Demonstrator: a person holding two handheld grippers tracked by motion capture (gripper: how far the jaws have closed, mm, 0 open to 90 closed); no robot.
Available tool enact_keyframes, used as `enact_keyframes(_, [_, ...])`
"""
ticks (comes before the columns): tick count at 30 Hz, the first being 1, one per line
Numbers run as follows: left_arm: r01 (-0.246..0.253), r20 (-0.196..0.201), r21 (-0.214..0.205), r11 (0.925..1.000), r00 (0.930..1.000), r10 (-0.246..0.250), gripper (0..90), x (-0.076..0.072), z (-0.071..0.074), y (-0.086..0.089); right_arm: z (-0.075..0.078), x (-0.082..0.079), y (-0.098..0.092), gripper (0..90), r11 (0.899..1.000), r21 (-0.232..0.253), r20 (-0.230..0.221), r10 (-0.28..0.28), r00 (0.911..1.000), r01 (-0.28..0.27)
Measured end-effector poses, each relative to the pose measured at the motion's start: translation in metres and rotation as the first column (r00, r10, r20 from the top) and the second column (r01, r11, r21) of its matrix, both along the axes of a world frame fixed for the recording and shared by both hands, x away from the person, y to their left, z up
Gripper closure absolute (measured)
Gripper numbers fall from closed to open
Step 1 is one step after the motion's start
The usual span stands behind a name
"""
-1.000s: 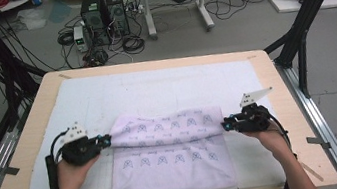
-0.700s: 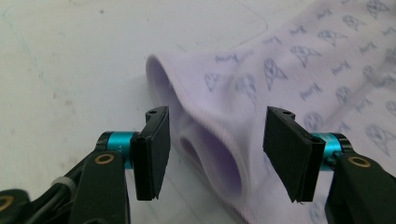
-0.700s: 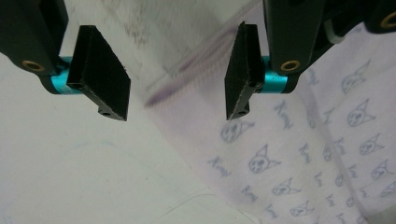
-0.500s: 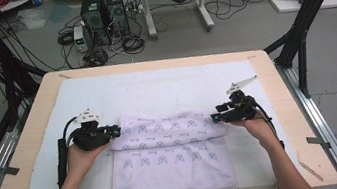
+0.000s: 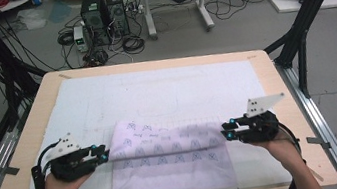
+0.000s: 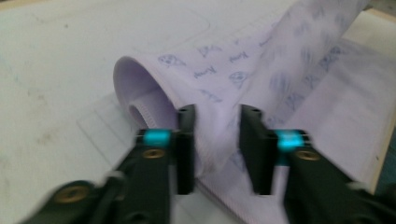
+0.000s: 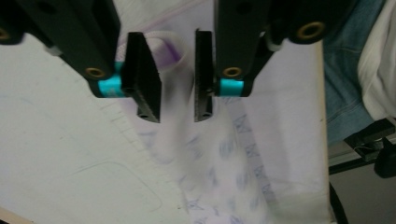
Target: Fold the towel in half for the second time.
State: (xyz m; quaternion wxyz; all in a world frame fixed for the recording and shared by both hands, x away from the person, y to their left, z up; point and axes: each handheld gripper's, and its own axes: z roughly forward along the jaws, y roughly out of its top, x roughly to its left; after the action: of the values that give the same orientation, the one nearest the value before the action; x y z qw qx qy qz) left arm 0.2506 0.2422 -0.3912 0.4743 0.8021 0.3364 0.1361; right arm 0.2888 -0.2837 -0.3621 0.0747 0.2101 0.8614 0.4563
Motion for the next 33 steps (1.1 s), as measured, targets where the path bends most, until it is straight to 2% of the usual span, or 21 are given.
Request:
enact_keyframes(1, [-0.003,-0.001,0.013,0.9999,1.0000,0.003,56.8,-0.001,-0.001,0.001,-0.001,-0.007,-0.003,66.2,1.000,0.004,-0.001,-0.010,1.0000,0.010])
enact_keyframes(3, [-0.006,-0.016,0.001,1.0000,0.9999,0.006,52.0,-0.001,-0.001,0.000,-0.002,-0.009,-0.005,62.5,0.999,-0.013,0.016,-0.030,0.9994,0.030])
enact_keyframes(6, [0.024,-0.007,0.009,0.9997,0.9997,-0.024,52.8,0.006,-0.002,-0.011,-0.009,-0.005,0.004,57.8,0.999,-0.032,0.004,-0.020,0.9998,0.020])
enact_keyframes(8, [0.048,-0.003,0.046,0.9978,0.9988,-0.048,54.6,0.013,-0.006,-0.020,-0.017,-0.001,0.013,54.4,0.999,-0.043,-0.011,-0.006,0.9999,0.006])
enact_keyframes(11, [0.073,-0.036,0.100,0.9923,0.9969,-0.070,56.3,0.023,-0.018,-0.030,-0.034,0.003,0.031,52.9,0.995,-0.091,-0.034,0.037,0.9987,-0.040])
enact_keyframes(14, [0.069,-0.070,0.143,0.9873,0.9958,-0.060,56.7,0.029,-0.030,-0.031,-0.050,0.006,0.042,51.9,0.988,-0.148,-0.048,0.048,0.9977,-0.054])
enact_keyframes(17, [0.046,-0.086,0.159,0.9862,0.9958,-0.033,56.8,0.034,-0.037,-0.031,-0.059,0.009,0.044,53.9,0.985,-0.162,-0.072,0.048,0.9962,-0.059])
enact_keyframes(19, [0.025,-0.067,0.137,0.9903,0.9977,-0.016,56.0,0.037,-0.034,-0.030,-0.060,0.012,0.044,54.2,0.985,-0.165,-0.076,0.042,0.9962,-0.054])
enact_keyframes(20, [0.008,-0.063,0.113,0.9936,0.9980,0.000,54.9,0.040,-0.032,-0.030,-0.060,0.013,0.044,54.2,0.986,-0.155,-0.075,0.041,0.9964,-0.052])
enact_keyframes(23, [-0.022,-0.054,0.093,0.9955,0.9982,0.027,54.2,0.052,-0.023,-0.031,-0.057,0.017,0.043,55.1,0.990,-0.135,-0.071,0.037,0.9968,-0.047])
enact_keyframes(29, [-0.053,-0.058,0.145,0.9880,0.9964,0.062,53.0,0.079,-0.018,-0.041,-0.052,0.027,0.041,58.1,0.993,-0.113,-0.084,0.029,0.9961,-0.038])
enact_keyframes(31, [-0.054,-0.079,0.150,0.9872,0.9946,0.067,59.1,0.086,-0.021,-0.042,-0.054,0.030,0.042,58.6,0.993,-0.109,-0.097,0.032,0.9948,-0.043])
enact_keyframes(33, [-0.054,-0.106,0.162,0.9853,0.9918,0.072,70.3,0.090,-0.026,-0.042,-0.056,0.033,0.043,58.7,0.992,-0.118,-0.104,0.032,0.9941,-0.044])
